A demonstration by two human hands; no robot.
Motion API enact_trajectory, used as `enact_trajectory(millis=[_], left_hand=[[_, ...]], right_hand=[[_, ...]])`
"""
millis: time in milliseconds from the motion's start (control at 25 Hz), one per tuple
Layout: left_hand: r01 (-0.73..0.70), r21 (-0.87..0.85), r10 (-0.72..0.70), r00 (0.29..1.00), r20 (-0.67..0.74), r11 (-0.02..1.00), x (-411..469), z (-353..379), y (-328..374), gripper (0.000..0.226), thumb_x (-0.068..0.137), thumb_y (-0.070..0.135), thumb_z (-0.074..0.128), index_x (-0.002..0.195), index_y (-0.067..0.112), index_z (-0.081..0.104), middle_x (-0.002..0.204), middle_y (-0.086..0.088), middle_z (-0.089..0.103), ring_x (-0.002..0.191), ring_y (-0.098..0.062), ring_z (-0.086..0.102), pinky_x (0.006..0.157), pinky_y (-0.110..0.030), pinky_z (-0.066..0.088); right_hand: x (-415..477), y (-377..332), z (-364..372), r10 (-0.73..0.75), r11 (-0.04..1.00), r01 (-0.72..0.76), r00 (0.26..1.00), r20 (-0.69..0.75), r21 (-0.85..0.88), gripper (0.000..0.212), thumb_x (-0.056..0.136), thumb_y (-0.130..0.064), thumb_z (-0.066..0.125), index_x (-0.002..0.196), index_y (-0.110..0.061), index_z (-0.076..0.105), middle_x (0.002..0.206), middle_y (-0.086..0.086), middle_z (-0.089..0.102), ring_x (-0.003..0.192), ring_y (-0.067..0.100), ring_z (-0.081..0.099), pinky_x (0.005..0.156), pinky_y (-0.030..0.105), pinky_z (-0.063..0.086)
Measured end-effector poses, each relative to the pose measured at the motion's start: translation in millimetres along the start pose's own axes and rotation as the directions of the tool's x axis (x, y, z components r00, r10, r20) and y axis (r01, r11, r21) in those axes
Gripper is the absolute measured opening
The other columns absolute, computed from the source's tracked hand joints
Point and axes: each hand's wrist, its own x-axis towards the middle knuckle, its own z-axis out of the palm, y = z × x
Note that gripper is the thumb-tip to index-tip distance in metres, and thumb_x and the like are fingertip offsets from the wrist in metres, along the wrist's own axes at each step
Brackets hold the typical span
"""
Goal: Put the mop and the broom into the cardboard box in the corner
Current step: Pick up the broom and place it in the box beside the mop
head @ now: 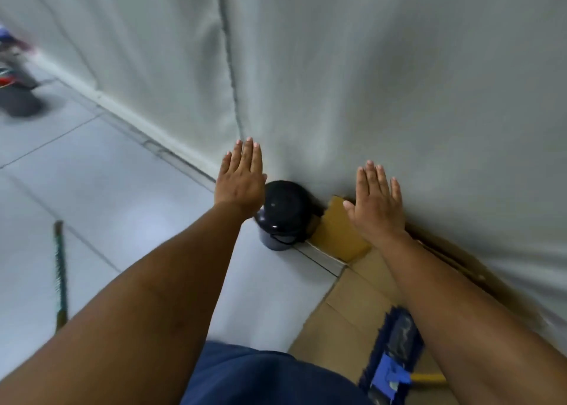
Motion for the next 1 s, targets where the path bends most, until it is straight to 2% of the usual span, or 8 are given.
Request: enact_trajectory(millis=[120,240,360,480,600,840,920,1000], left_hand=[[0.201,0.003,-0.201,0.980,-0.010,0.980,-32.1,-15.9,-115.5,0.062,0.102,0.031,0.024,0.151,0.006,-0.004,0.162,-0.010,-0.006,0.149,-0.027,-0.010,0.121,-0.040,-0.003],[0.445,0.025,-0.445,0.896,-0.007,0.895,-94.0,-28.2,-238.1,0.061,0.102,0.031,0.023,0.151,0.007,-0.006,0.162,-0.009,-0.009,0.149,-0.026,-0.013,0.121,-0.040,-0.005],[0.685,0.005,-0.685,0.729,-0.015,0.729,-165.9,-33.1,-325.2,0.062,0.102,0.032,0.022,0.151,0.007,-0.007,0.162,-0.010,-0.010,0.148,-0.026,-0.014,0.122,-0.040,-0.004],[0.855,-0.037,-0.855,0.518,-0.011,0.518,-237.6,-30.0,-376.0,0.063,0.102,0.033,0.021,0.150,0.007,-0.009,0.162,-0.010,-0.011,0.148,-0.026,-0.015,0.121,-0.040,-0.005],[0.943,-0.053,-0.944,0.330,0.005,0.329,-297.9,-24.0,-400.9,0.064,0.101,0.033,0.024,0.150,0.006,-0.008,0.162,-0.011,-0.010,0.149,-0.027,-0.013,0.121,-0.040,-0.004],[0.998,-0.042,-0.998,0.055,0.022,0.054,-367.2,-13.8,-444.0,0.065,0.101,0.033,0.026,0.150,0.005,-0.007,0.162,-0.013,-0.009,0.149,-0.028,-0.011,0.121,-0.041,-0.002],[0.999,-0.049,-0.999,0.004,0.034,0.002,-363.5,-9.1,-468.2,0.065,0.101,0.034,0.025,0.151,0.005,-0.006,0.162,-0.013,-0.009,0.149,-0.028,-0.011,0.121,-0.041,-0.001],[0.998,-0.058,-0.999,-0.015,0.048,-0.017,-350.9,-3.2,-493.6,0.065,0.101,0.035,0.025,0.151,0.006,-0.007,0.162,-0.012,-0.009,0.149,-0.028,-0.011,0.121,-0.041,0.000]], right_hand=[[43.0,-105.1,-4.7,-0.156,0.988,0.156,0.988,0.008,-0.010,0.078,0.096,-0.045,0.040,0.152,-0.008,0.000,0.162,0.011,-0.003,0.149,0.026,-0.005,0.119,0.048,0.000],[67.7,-237.7,-12.0,-0.354,0.935,0.354,0.935,0.005,-0.002,0.079,0.095,-0.046,0.041,0.152,-0.009,0.001,0.162,0.010,-0.003,0.149,0.025,-0.005,0.120,0.047,0.000],[68.5,-356.2,-17.8,-0.572,0.820,0.572,0.820,-0.013,-0.019,0.079,0.094,-0.044,0.044,0.152,-0.008,0.004,0.162,0.010,-0.001,0.149,0.025,-0.002,0.119,0.046,0.001],[52.0,-456.3,-19.7,-0.780,0.625,0.779,0.625,-0.015,-0.054,0.076,0.095,-0.041,0.044,0.152,-0.007,0.007,0.162,0.011,0.002,0.149,0.025,0.001,0.119,0.046,0.003],[37.2,-539.5,-13.5,-0.889,0.458,0.887,0.458,-0.010,-0.052,0.075,0.094,-0.038,0.048,0.151,-0.007,0.011,0.162,0.011,0.006,0.149,0.026,0.003,0.119,0.047,0.004],[29.1,-665.3,16.7,-0.984,0.169,0.983,0.172,0.044,-0.074,0.074,0.095,-0.039,0.045,0.152,-0.006,0.009,0.162,0.011,0.004,0.149,0.027,0.002,0.119,0.047,0.006],[43.1,-704.4,25.9,-0.992,0.105,0.990,0.110,0.055,-0.090,0.074,0.095,-0.038,0.046,0.151,-0.006,0.010,0.162,0.011,0.005,0.149,0.027,0.003,0.119,0.048,0.006],[61.1,-740.3,31.8,-0.994,0.072,0.993,0.078,0.073,-0.092,0.074,0.095,-0.038,0.046,0.151,-0.007,0.009,0.162,0.010,0.005,0.149,0.026,0.002,0.119,0.048,0.006]])
